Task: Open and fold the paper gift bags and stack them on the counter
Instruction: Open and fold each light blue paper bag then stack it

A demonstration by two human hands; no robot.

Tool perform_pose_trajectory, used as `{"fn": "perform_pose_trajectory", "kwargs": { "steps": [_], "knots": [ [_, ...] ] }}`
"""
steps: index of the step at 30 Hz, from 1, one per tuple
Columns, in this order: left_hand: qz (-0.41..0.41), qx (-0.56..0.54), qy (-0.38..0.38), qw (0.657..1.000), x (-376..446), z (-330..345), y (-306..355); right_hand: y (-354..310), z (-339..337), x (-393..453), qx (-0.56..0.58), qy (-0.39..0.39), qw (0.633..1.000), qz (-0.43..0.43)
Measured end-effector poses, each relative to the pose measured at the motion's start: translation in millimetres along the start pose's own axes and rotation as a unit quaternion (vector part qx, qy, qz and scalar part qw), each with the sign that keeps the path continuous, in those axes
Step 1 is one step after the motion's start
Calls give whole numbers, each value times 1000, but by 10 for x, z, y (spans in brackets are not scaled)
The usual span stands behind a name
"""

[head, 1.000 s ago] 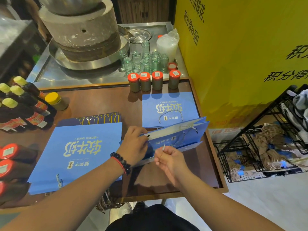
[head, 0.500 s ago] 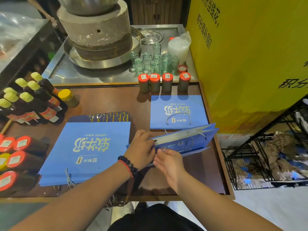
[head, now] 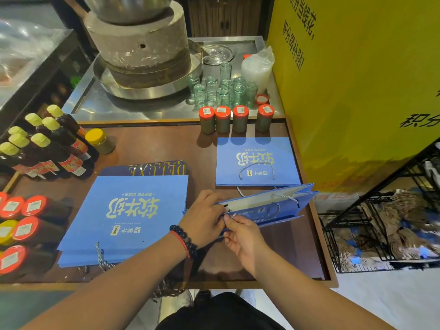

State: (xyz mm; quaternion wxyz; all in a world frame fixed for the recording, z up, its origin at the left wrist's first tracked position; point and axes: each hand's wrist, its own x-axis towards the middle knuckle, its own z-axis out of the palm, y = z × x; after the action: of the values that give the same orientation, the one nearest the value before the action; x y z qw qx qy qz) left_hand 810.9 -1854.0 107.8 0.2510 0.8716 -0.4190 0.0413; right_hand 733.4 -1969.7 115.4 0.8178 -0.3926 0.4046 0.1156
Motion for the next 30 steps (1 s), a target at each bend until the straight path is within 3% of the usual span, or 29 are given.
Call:
{"fn": "perform_pose_trajectory", "kwargs": {
  "steps": [8, 11, 13, 14, 16, 19, 21, 23, 25, 30],
  "knots": [
    [19, 0, -10, 1000, -3, -10, -25, -49, -51, -10, -46, -32, 998, 21],
    [22, -4, -4, 1000, -5, 2, -13, -80, -68, -63, -140, 10, 990, 11],
    [17, 1, -1, 1000, -15, 0, 6, -85, -142, -76, -220, 73, 970, -70],
    [14, 4, 0, 1000, -21, -2, 16, -83, -195, -68, -267, 107, 947, -144],
    [12, 2, 1, 1000, -30, -16, 33, -112, -254, -89, -363, 144, 866, -312],
    [22, -2, 4, 1000, -24, -42, 54, -292, -239, -131, -529, 114, 682, -493],
    [28, 0, 4, 1000, -30, -47, 69, -485, -159, -160, -641, 52, 632, -433],
    [31, 8, -1, 999, -57, -33, 65, -587, -147, -110, -716, 9, 614, -332],
    [30, 14, -5, 999, -86, -17, 57, -617, -162, -19, -748, 4, 600, -283],
    [46, 15, 0, 999, -103, -28, 60, -631, -128, 51, -738, -41, 640, -210]
  ]
}}
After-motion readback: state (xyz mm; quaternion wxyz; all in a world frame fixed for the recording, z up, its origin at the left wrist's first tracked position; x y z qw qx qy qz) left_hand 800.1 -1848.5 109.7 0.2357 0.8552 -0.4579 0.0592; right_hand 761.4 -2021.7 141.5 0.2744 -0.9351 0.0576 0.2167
